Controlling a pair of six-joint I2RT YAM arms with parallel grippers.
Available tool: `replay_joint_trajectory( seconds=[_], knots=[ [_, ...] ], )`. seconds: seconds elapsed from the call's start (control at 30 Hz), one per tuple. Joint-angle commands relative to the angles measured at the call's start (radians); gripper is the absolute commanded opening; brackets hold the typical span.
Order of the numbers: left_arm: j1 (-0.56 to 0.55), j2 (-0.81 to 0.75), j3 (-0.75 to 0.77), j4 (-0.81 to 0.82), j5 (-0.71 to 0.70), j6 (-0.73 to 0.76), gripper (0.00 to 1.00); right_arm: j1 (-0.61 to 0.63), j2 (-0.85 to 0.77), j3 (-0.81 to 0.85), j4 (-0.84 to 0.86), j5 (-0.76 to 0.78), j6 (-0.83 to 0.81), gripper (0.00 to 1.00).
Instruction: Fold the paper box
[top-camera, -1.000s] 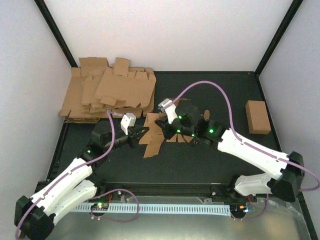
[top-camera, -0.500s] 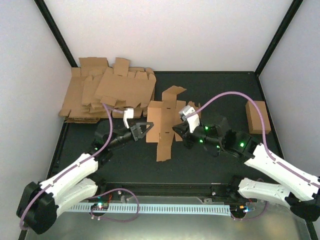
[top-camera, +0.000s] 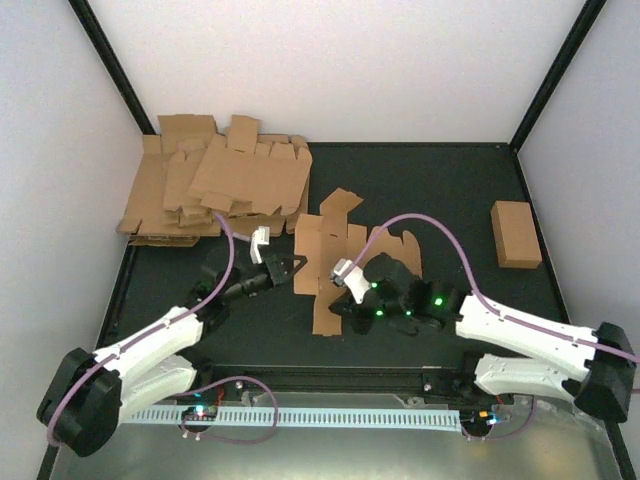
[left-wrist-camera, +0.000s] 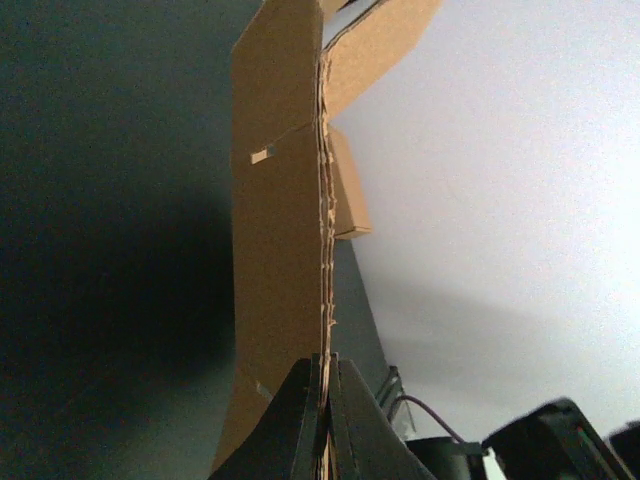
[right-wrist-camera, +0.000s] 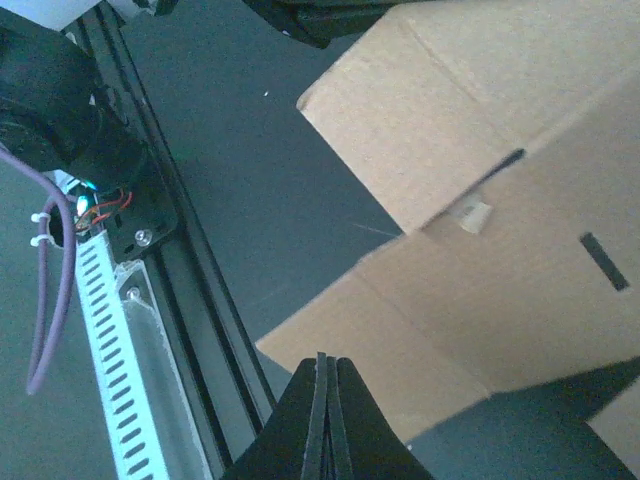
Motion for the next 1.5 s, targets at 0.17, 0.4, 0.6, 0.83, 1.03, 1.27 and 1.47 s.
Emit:
replay_joint_trajectory(
  seconds=[0.17,0.4,0.6,0.83,1.03,1.27,1.47],
  knots=[
    [-0.002,-0.056,0.007,-0.175,-0.111,0.021,0.02,0.089,0.145,-0.031,0.32,0.115,0.042,0.02],
    [-0.003,-0.056,0.001,-0.198,-0.14,-0.019,0.02,0.102,0.243,-0.049,0.434,0.103,0.038,0.02],
    [-0.002,-0.06,-0.001,-0.194,-0.142,-0.025,0.02,0.123,0.314,-0.043,0.469,0.104,0.045,0.02],
    [-0.003,-0.062,0.001,-0.204,-0.128,-0.013,0.02,0.123,0.36,-0.035,0.496,0.265,0.069,0.02],
    [-0.003,-0.073,0.006,-0.242,-0.128,0.012,0.01,0.122,0.315,-0.011,0.462,0.335,0.073,0.02],
    [-0.002,-0.087,0.007,-0.268,-0.131,0.024,0.02,0.12,0.266,-0.008,0.434,0.38,0.066,0.02],
    [-0.003,-0.063,0.01,-0.285,-0.097,0.036,0.05,0.112,0.296,0.015,0.422,0.37,0.081,0.02]
  ],
)
